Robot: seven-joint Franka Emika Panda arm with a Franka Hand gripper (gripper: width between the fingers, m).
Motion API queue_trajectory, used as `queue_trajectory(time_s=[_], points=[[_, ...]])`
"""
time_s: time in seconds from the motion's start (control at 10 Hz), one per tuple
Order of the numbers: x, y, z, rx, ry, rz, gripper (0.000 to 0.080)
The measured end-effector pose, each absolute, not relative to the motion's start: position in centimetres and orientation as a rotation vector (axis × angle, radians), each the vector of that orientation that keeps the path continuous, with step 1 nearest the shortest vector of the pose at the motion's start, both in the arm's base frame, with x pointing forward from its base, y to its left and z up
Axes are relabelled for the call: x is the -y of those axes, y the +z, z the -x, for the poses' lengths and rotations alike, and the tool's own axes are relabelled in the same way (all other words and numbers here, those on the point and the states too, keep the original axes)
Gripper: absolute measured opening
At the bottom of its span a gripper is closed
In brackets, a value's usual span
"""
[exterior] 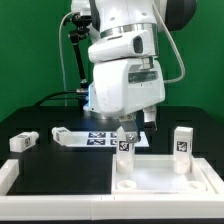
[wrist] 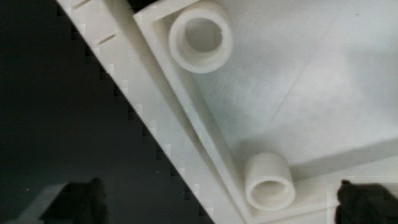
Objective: Assemble square table
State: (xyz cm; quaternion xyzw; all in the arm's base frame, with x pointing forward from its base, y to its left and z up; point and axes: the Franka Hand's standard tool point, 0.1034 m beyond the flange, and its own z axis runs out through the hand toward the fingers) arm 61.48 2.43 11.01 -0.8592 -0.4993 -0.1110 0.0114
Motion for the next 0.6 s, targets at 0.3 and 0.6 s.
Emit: queue_trajectory(time_s=[0.3, 0.6], points=[[2.6, 12.7, -57.4, 1.328, -0.287, 2.799, 0.0649], [4.9, 14.7, -55.0, 1.071, -0.215, 2.901, 0.0649]])
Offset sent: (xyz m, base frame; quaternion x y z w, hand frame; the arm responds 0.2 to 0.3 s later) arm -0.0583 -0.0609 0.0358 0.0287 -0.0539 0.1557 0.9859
